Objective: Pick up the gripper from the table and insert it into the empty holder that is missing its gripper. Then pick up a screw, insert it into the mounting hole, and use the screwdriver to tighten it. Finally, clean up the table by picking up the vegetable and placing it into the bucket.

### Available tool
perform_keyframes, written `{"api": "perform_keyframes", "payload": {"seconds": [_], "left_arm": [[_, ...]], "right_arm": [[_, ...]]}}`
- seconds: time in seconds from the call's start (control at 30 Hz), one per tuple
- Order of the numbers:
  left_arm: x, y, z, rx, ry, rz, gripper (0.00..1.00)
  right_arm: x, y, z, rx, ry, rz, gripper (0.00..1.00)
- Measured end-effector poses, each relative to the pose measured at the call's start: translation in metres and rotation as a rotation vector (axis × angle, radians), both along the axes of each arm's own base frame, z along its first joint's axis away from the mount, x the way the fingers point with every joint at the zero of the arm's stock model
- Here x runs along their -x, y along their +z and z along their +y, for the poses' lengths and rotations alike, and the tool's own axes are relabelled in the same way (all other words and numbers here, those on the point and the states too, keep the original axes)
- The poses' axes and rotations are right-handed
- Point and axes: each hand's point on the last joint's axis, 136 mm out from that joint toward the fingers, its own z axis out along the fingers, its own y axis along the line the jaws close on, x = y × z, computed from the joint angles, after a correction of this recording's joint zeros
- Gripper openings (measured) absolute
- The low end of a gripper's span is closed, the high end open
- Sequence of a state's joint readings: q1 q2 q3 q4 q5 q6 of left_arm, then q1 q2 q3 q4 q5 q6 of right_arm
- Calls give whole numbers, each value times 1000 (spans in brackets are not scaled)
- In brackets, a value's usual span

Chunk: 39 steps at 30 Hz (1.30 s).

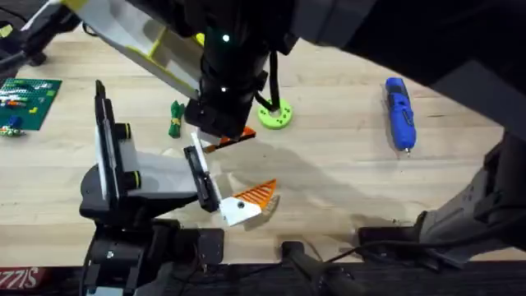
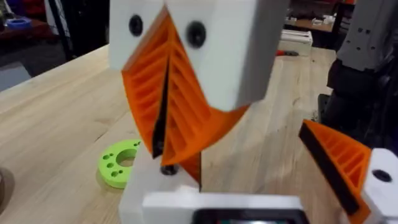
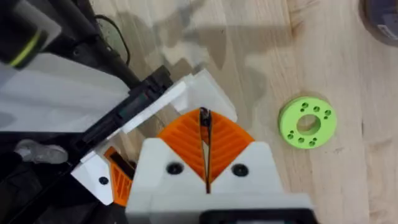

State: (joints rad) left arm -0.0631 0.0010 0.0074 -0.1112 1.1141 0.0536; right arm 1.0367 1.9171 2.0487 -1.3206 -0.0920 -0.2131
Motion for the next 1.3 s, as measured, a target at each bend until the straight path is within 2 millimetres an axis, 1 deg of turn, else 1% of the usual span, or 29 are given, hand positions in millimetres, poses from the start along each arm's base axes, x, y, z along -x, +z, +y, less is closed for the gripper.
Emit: {"api": "perform_keyframes", "payload": {"seconds": [0.33,0.47,0.53,0.57,0.6,0.67,0.7,0.77,0.8,0.83,0.87,0.9,0.93,1.3], "left_arm": [[0,0,0,0,0,0,983],[0,0,0,0,0,0,983],[0,0,0,0,0,0,983],[0,0,0,0,0,0,983],[0,0,0,0,0,0,983],[0,0,0,0,0,0,983],[0,0,0,0,0,0,983],[0,0,0,0,0,0,983],[0,0,0,0,0,0,983],[0,0,0,0,0,0,983],[0,0,0,0,0,0,983],[0,0,0,0,0,0,983],[0,0,0,0,0,0,983],[0,0,0,0,1,0,983]], "right_arm": [[1,0,-1,2,1,4,3],[1,0,0,1,-1,8,148],[2,0,0,0,-2,9,199],[2,0,0,0,-3,9,271],[2,0,0,0,-1,9,310],[2,0,0,1,-2,9,348],[2,0,0,0,-1,9,410],[2,0,0,0,-2,9,492],[2,0,0,0,-4,10,573],[2,0,0,0,-1,9,712],[2,0,-1,2,-1,9,878],[2,0,-1,5,1,8,954],[2,-1,-2,7,1,9,983],[1,-1,-3,7,-2,10,995]]}}
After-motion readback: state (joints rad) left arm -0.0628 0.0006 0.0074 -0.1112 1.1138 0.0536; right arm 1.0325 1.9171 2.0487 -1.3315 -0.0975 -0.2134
